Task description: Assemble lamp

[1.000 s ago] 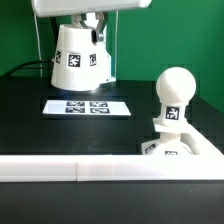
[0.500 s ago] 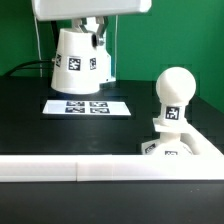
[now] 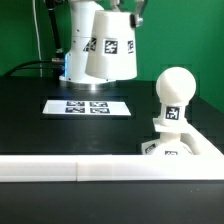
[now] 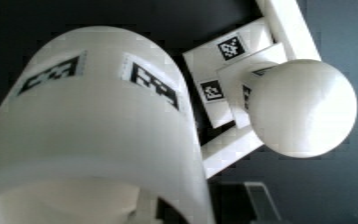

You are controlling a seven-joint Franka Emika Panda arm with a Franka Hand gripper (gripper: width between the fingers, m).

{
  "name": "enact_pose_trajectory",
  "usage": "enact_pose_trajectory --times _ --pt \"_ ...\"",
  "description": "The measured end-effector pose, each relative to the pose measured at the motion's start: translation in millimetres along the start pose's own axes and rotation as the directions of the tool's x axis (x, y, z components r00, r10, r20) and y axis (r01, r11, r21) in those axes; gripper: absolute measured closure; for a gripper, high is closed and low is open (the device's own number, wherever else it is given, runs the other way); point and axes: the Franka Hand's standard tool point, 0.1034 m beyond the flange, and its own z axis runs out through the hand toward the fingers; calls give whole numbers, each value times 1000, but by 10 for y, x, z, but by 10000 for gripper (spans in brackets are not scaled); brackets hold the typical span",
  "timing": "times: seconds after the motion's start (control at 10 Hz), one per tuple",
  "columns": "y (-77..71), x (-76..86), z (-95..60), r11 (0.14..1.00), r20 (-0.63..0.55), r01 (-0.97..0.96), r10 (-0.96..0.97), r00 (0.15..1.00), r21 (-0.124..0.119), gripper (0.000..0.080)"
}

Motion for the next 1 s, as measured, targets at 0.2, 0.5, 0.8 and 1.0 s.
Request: enact_pose_trajectory --times 0.2,0.5,0.8,1.0 --pt "-317 27 -163 1000 8 -21 21 1000 9 755" --pt "-600 142 -198 1000 2 -26 26 1000 12 755" --pt "-860 265 -76 1000 -2 -31 31 1000 2 755" --pt "-945 271 73 1000 0 -24 24 1000 -9 755"
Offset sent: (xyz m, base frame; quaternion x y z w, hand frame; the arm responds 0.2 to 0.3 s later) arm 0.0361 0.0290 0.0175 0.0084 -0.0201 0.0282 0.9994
